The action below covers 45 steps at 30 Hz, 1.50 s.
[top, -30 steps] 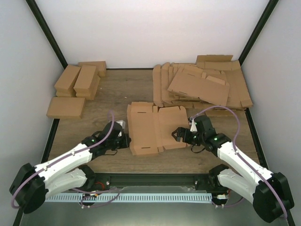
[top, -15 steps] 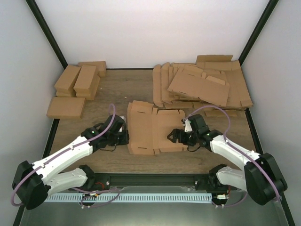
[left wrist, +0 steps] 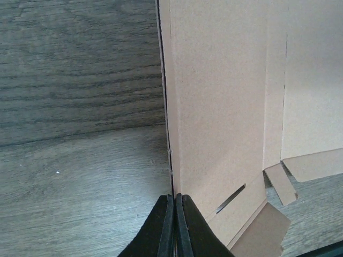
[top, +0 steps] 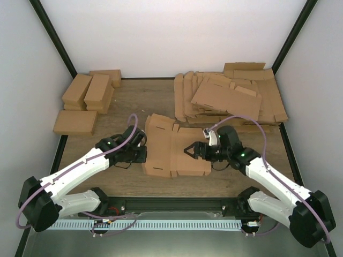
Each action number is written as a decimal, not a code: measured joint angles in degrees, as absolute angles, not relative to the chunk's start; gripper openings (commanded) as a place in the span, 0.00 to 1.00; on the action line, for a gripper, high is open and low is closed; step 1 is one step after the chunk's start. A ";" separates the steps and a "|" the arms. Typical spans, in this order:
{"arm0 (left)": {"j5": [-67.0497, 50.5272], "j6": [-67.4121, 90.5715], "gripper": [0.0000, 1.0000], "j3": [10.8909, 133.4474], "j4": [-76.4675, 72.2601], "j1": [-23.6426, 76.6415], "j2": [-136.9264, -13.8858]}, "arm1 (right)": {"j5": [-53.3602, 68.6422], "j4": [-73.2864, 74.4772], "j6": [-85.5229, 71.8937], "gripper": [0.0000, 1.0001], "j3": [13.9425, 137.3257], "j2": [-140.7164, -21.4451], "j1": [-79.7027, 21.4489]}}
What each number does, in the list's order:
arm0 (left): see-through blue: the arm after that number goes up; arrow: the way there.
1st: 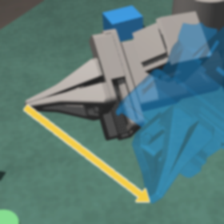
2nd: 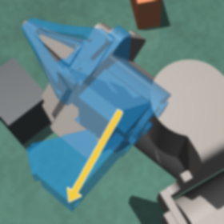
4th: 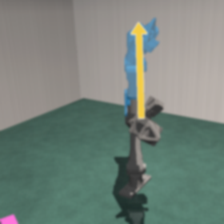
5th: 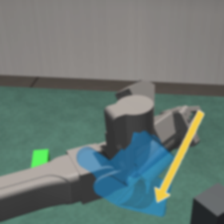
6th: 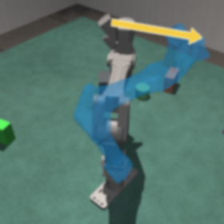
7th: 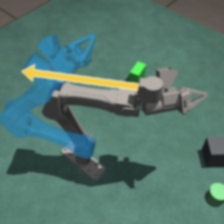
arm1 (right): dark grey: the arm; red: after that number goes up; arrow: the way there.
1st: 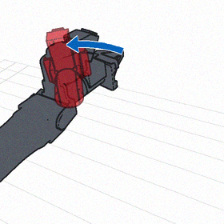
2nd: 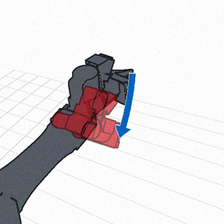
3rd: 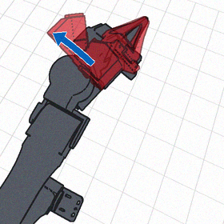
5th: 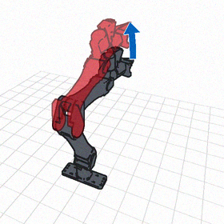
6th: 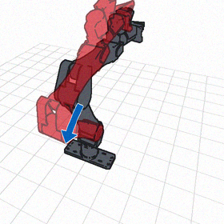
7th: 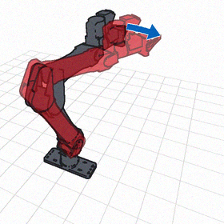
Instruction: Fold the paper box
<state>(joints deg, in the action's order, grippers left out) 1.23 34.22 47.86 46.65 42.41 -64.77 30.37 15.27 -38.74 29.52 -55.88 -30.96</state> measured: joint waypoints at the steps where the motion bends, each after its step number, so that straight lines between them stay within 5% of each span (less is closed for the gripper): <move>1: 1.43 34.13 0.04 47.88 46.87 42.41 -64.75 | 31.53 16.05 -39.29 1.00 31.11 -55.61 -30.96; 15: 3.46 34.70 0.04 47.29 47.66 42.41 -63.66 | 38.26 20.14 -54.63 1.00 56.86 -41.34 -31.33; 34: 0.93 34.46 0.04 46.09 46.57 42.41 -64.71 | 32.77 29.54 -49.87 1.00 52.66 -43.55 -31.24; 45: 1.78 30.17 0.04 52.64 52.95 42.70 -66.52 | 33.54 22.22 -47.66 0.99 34.54 -51.37 -31.24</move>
<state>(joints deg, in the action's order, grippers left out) 1.78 30.17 52.64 52.95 42.70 -66.52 33.54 22.22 -47.66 34.54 -51.37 -31.24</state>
